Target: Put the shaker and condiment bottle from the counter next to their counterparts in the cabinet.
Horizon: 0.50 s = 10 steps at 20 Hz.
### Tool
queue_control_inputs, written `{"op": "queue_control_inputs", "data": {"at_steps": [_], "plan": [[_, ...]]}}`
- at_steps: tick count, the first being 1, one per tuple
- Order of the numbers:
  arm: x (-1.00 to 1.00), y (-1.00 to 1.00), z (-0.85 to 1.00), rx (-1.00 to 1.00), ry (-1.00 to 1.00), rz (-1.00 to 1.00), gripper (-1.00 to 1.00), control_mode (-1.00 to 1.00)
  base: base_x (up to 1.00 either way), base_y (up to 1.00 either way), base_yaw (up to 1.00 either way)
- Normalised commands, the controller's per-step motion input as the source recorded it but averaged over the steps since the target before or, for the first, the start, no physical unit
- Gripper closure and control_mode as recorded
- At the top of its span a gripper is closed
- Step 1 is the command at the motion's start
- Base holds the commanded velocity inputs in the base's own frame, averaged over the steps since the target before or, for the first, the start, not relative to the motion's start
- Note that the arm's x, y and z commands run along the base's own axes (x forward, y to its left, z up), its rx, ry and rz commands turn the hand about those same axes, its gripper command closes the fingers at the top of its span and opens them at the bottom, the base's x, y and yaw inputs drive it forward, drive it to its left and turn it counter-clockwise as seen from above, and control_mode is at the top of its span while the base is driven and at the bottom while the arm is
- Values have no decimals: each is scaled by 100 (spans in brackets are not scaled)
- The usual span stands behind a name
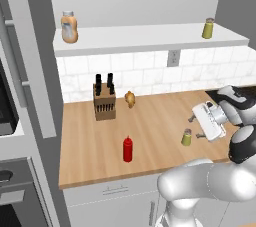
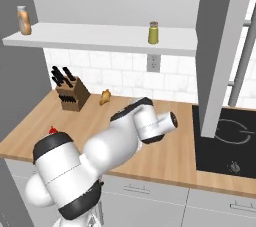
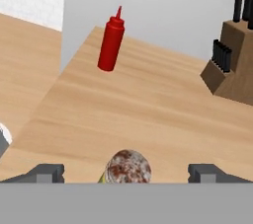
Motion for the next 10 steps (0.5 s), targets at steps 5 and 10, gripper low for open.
{"op": "queue_control_inputs", "data": {"at_steps": [5, 10], "plan": [[11, 4, -12, 0, 0, -2, -100, -100, 0, 0, 0], [16, 0, -7, 0, 0, 0, -100, -100, 0, 0, 0]]}}
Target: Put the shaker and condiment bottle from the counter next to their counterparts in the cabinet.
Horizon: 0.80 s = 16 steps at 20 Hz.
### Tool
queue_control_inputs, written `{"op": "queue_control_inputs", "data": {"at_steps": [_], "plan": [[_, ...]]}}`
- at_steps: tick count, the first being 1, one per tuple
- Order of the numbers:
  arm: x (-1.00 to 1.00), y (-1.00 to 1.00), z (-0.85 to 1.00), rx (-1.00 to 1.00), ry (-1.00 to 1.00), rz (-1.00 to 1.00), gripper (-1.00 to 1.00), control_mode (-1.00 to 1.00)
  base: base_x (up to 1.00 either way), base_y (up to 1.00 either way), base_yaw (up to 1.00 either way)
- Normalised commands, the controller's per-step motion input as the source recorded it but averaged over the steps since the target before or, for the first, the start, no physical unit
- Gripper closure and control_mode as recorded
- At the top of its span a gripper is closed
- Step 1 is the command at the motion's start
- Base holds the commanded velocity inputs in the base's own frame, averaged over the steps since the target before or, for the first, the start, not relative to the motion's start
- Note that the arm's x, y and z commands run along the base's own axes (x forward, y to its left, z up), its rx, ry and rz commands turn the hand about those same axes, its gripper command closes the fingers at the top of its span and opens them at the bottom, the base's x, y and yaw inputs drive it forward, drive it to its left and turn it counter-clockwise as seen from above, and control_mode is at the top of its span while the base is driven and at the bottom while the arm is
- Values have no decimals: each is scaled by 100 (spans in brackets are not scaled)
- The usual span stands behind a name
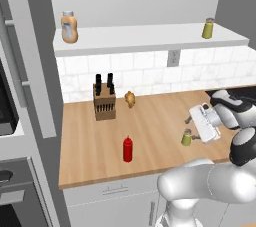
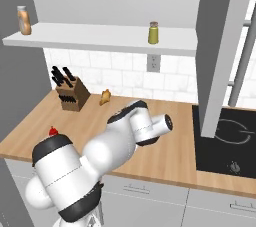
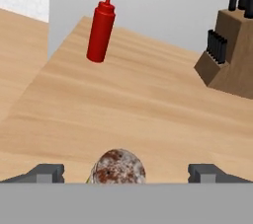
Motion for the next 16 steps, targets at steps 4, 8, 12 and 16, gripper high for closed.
{"op": "queue_control_inputs", "data": {"at_steps": [4, 8, 12, 16], "plan": [[1, 0, -15, 0, 0, 0, -100, -100, 0, 0, 0], [1, 0, -23, 0, 0, 0, -100, -100, 0, 0, 0], [6, 0, -26, 0, 0, 0, -100, -100, 0, 0, 0], [7, 4, -27, 0, 0, 0, 100, -100, 0, 0, 0]]}}
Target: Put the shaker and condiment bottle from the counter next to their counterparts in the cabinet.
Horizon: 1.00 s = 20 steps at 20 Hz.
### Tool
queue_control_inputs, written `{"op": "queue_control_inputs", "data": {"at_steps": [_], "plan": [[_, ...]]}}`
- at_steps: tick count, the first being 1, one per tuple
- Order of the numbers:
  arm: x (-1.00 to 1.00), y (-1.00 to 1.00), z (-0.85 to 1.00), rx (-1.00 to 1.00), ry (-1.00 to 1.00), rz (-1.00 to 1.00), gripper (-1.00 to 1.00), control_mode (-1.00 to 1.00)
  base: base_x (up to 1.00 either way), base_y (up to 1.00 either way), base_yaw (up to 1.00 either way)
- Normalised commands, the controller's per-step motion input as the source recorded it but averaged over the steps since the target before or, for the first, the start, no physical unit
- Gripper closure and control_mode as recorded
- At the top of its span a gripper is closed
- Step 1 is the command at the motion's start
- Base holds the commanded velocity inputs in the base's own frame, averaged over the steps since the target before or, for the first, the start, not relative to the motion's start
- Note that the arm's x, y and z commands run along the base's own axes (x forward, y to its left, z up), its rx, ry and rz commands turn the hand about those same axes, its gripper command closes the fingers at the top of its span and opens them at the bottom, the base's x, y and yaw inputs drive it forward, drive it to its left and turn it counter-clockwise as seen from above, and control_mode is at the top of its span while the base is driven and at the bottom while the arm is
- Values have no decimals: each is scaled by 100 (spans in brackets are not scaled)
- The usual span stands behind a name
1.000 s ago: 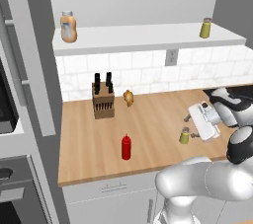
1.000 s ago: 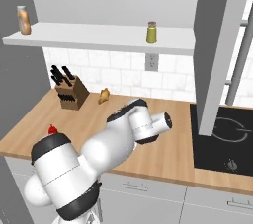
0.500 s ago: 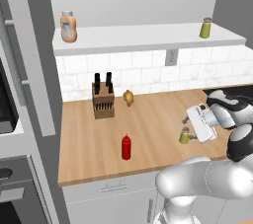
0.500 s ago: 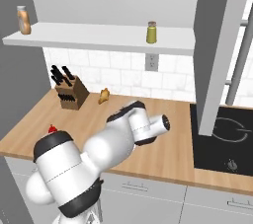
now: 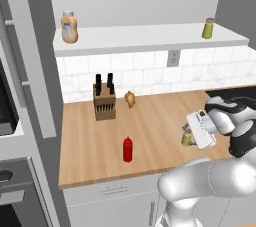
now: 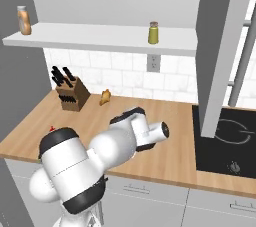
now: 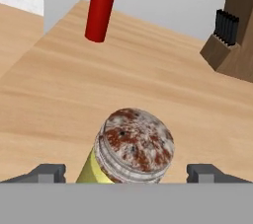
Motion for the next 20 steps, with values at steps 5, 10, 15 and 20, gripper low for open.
{"op": "queue_control_inputs", "data": {"at_steps": [5, 10, 15, 20], "plan": [[1, 1, -8, 0, 0, 0, 100, -100, 0, 0, 0], [0, 5, 21, 0, 0, 1, 100, -100, 0, 0, 0], [-5, 40, 87, -8, 0, -2, 100, -100, 0, 0, 0], [-1, 46, 94, -6, 0, -16, 100, -100, 0, 0, 0]]}}
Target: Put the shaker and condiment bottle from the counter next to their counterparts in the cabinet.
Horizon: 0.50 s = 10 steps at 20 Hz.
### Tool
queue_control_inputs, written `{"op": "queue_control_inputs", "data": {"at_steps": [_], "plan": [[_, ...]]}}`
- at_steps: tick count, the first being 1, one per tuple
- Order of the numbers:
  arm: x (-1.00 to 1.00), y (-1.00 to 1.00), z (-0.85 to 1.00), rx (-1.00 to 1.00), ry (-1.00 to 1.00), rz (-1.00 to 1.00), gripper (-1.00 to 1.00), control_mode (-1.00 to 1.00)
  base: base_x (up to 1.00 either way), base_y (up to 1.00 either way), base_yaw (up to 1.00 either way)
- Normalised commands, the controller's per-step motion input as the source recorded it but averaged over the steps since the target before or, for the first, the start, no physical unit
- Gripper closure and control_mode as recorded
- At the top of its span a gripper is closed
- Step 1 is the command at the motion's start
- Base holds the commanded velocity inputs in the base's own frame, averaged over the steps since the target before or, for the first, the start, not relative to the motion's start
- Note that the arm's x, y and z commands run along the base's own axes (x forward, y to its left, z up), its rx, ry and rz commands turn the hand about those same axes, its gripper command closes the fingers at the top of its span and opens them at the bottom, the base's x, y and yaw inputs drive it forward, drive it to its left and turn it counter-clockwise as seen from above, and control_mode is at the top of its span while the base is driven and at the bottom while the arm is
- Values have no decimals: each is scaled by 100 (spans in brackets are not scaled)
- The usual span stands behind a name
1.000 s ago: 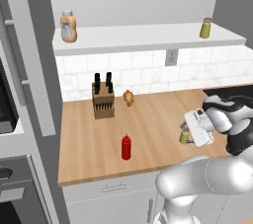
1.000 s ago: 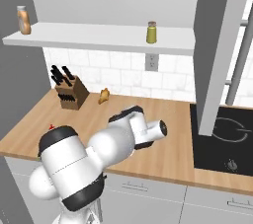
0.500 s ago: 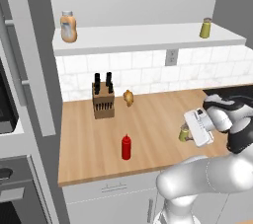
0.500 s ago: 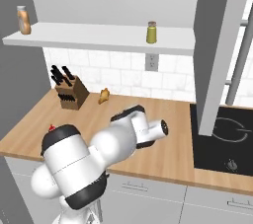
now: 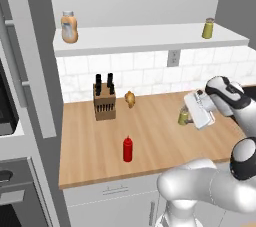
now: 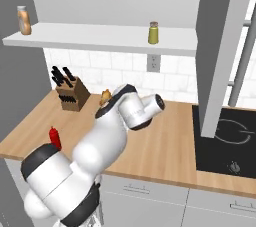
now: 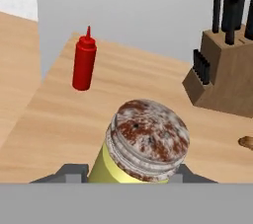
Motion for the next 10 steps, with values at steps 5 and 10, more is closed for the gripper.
{"op": "queue_control_inputs", "data": {"at_steps": [5, 10], "plan": [[-20, 26, 78, -4, 0, -33, 100, -100, 0, 0, 0], [-9, 2, 88, -1, 0, -49, 100, -100, 0, 0, 0]]}}
